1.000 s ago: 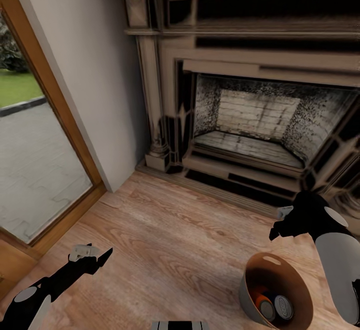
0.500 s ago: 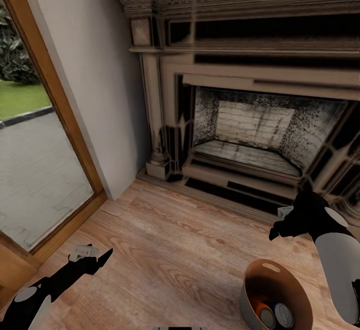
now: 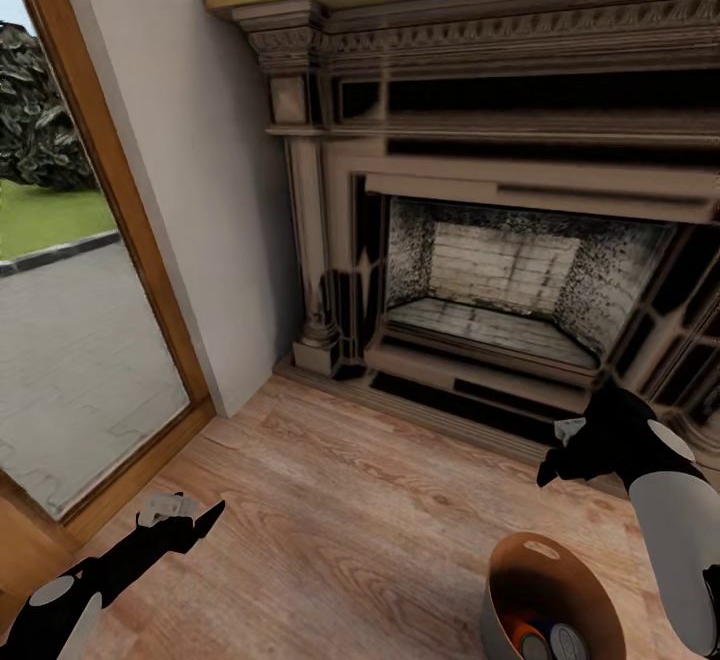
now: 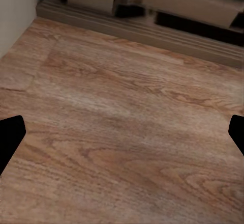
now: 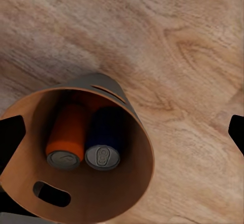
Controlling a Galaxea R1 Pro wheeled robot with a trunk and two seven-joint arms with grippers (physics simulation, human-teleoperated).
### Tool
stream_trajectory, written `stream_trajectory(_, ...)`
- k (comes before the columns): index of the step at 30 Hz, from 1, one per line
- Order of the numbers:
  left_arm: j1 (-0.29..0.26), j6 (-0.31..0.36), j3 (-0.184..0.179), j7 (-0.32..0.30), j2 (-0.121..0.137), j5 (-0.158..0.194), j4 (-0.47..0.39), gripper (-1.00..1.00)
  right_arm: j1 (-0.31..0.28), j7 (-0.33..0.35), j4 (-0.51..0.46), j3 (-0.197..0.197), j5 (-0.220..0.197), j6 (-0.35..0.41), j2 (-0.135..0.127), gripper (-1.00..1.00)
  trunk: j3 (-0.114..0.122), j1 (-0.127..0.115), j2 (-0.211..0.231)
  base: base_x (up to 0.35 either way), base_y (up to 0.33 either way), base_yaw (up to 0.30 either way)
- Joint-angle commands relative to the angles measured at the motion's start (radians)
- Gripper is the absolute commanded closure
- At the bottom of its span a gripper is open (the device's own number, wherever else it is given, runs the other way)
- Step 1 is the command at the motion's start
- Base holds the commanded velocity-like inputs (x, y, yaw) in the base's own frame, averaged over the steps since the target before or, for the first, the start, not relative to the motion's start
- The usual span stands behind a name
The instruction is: Put the three can of soda from the living room inside the tash can in the kitchen.
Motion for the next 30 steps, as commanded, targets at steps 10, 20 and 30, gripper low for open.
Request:
stream_trajectory(10,0.000,0.000,0.000,0.000,0.000,0.000,0.004,-1.00,0.089,0.029,-0.079,-0.085,-0.001,0.000,0.000,-1.00,0.031,-0.004,0.002,0.000,0.000,0.000)
stream_trajectory(20,0.000,-0.001,-0.001,0.020,0.000,-0.001,0.019,-1.00,0.233,0.149,-0.260,-0.137,0.013,0.000,-0.001,-1.00,0.050,-0.031,0.049,0.000,0.000,0.000)
stream_trajectory(30,0.000,-0.002,-0.001,0.023,0.000,-0.002,0.030,-1.00,0.298,0.160,-0.355,-0.139,0.015,0.000,0.000,-1.00,0.065,-0.070,0.119,0.000,0.000,0.000)
